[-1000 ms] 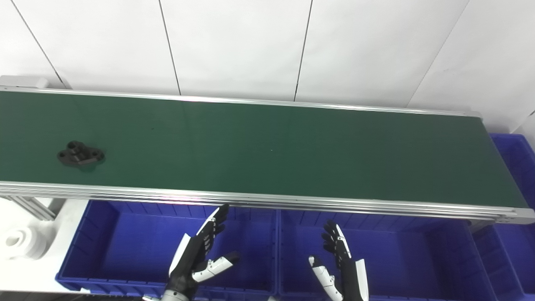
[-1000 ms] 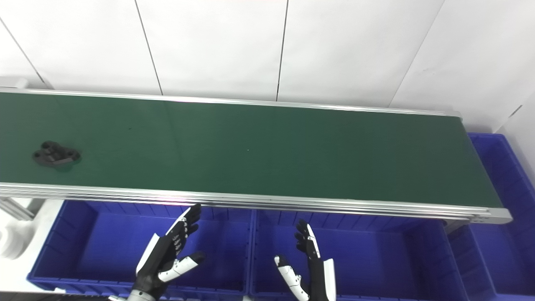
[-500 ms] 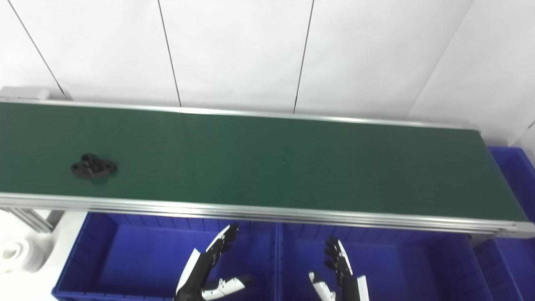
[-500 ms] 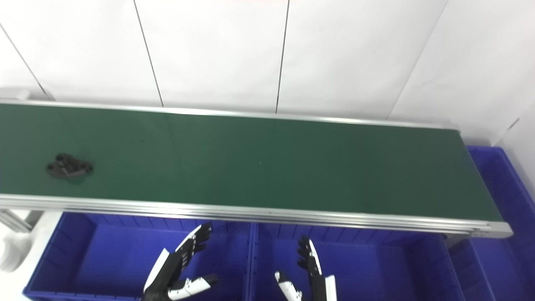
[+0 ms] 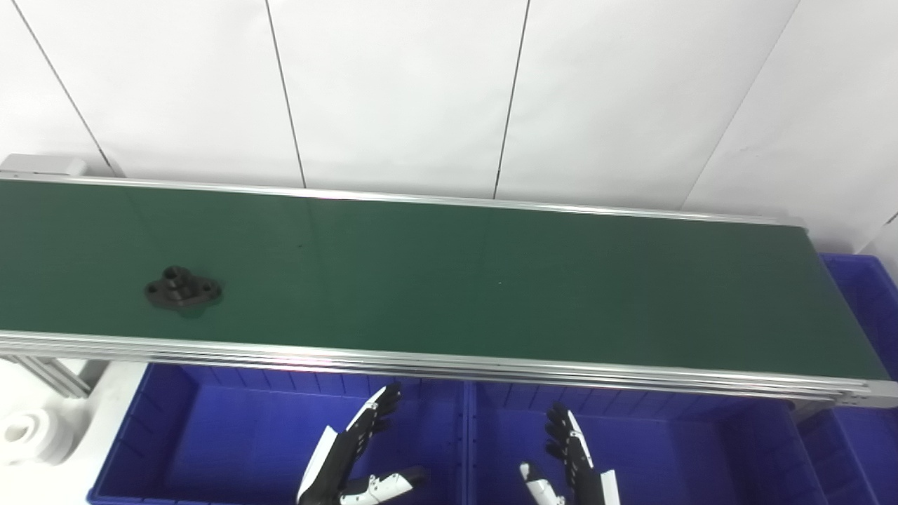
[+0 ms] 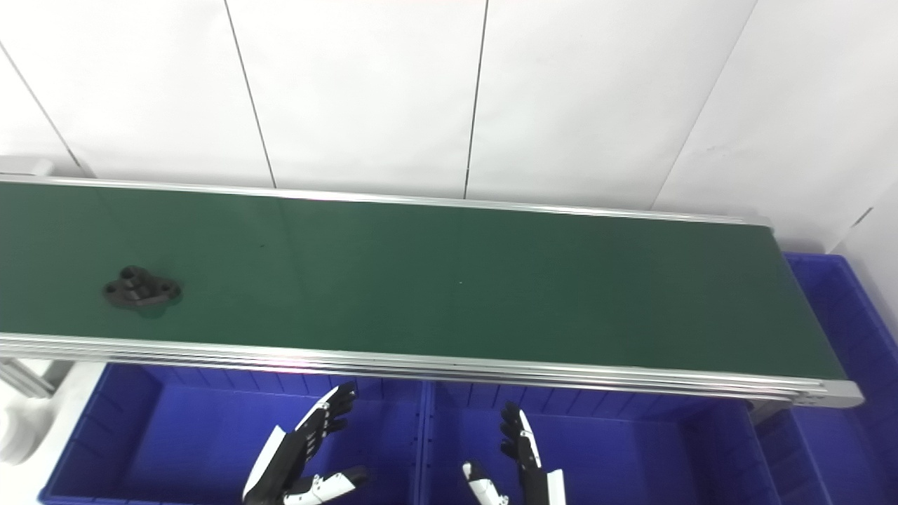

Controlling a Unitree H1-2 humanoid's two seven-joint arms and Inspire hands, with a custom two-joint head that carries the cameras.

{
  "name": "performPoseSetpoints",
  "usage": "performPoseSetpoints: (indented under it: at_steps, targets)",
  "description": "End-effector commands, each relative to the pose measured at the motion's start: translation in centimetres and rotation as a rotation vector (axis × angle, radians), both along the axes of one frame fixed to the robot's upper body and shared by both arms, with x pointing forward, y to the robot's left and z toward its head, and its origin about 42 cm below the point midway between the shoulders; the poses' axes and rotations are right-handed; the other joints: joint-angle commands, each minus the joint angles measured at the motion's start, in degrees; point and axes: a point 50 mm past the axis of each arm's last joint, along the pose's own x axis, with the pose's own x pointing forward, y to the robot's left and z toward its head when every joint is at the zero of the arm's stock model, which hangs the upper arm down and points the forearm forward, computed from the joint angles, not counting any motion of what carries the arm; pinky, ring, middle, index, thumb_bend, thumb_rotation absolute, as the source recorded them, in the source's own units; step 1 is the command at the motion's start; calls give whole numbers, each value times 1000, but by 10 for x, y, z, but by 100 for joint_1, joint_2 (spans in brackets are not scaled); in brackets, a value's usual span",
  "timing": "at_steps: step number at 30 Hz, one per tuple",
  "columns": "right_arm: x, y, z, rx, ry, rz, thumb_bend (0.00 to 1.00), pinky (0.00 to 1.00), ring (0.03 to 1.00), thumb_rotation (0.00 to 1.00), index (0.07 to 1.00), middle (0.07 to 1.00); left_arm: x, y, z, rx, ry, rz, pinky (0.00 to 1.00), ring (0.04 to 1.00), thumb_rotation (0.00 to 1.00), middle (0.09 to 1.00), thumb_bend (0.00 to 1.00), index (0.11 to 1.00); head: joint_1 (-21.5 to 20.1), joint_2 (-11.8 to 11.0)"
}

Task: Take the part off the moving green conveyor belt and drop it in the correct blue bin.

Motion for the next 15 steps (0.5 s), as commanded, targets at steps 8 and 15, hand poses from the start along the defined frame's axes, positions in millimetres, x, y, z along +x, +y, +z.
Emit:
performPoseSetpoints:
  at_steps: [8, 15]
  targets:
    - [8, -5, 8, 70, -46, -10, 631, 935, 971, 829, 988, 971, 5, -10, 4, 22, -55, -12, 797, 860, 547, 884, 826, 872, 532, -175]
    - [6, -7, 7, 65, -46, -14, 607, 1000, 994, 906, 1000, 992, 6, -12, 3, 28, -62, -11, 785, 853, 486, 879, 819, 863, 535, -230]
